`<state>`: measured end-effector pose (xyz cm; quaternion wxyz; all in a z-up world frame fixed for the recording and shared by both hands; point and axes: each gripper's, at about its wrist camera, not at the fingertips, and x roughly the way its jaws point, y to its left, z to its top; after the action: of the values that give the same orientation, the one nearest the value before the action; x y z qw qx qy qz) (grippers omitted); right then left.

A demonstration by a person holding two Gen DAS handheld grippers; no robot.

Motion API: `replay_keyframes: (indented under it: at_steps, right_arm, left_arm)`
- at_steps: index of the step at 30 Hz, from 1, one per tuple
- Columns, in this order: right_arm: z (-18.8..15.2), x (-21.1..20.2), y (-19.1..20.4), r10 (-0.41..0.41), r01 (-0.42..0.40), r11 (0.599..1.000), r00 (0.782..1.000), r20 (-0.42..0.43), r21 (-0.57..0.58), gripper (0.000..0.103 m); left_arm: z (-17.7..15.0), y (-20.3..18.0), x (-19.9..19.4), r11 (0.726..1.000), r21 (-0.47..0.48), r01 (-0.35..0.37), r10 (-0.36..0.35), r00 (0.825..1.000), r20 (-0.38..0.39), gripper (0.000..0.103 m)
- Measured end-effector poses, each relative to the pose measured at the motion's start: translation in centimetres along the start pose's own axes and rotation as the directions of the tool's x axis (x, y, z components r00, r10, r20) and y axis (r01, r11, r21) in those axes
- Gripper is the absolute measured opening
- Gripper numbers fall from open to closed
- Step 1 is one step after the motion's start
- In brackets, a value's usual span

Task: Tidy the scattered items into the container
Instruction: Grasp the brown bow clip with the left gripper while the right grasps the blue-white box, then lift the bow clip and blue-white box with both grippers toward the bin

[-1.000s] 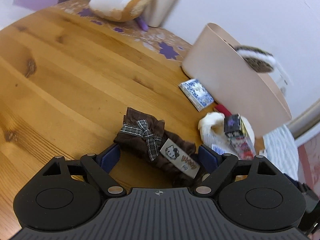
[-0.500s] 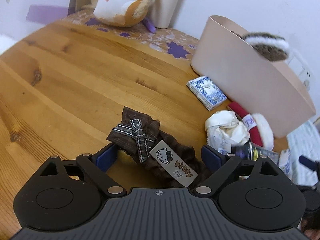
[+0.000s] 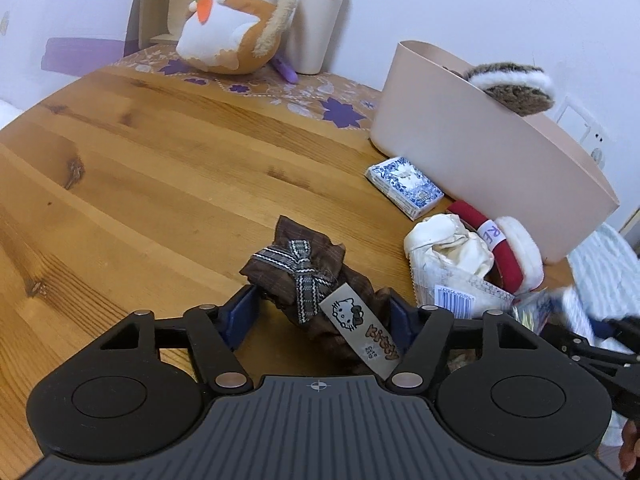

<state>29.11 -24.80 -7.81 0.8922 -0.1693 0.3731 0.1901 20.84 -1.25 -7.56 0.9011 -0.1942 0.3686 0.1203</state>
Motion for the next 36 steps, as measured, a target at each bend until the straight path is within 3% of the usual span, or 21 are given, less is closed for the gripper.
replay_keyframes:
  at_steps: [1,6,9,10,21,29,36]
  right_arm:
    - [-0.1,-0.1,0.0,0.021,-0.021,1.000,1.000,-0.002,0.015,0.018]
    - [-0.5,-0.3,0.4,0.021,-0.021,0.999,1.000,0.006,0.029,0.018]
    - [-0.7,-0.8,0.5,0.031,-0.032,0.998,0.999,0.027,0.052,0.018]
    - [-0.8,-1.0,0.6,0.029,-0.031,0.998,0.999,0.035,0.057,0.018]
    - [-0.7,-4.0,1.9,0.006,-0.013,0.998,0.995,0.102,0.067,0.018]
    - [-0.2,-6.7,2.4,-0.015,0.004,0.998,0.987,0.159,0.069,0.018]
    - [1.3,-8.6,2.6,-0.017,0.003,0.998,0.978,0.208,0.064,0.018]
  left_arm:
    - [0.0,0.2,-0.1,1.000,-0.005,0.006,-0.006,1.000,0.002,0.065]
    - [-0.3,0.6,-0.3,1.000,-0.012,0.020,-0.020,1.000,0.009,0.060]
    - [-0.4,1.0,-0.6,0.998,-0.014,0.057,-0.057,0.998,0.010,0.033]
    - [-0.4,1.0,-0.7,0.998,-0.013,0.061,-0.061,0.998,0.010,0.031]
    - [-0.8,2.1,-1.8,0.996,-0.004,0.086,-0.086,0.996,0.029,0.031]
    - [0.3,3.0,-4.2,0.994,-0.005,0.112,-0.110,0.987,0.120,0.031]
    - [2.2,2.6,-6.3,0.992,0.024,0.123,-0.125,0.968,0.219,0.031]
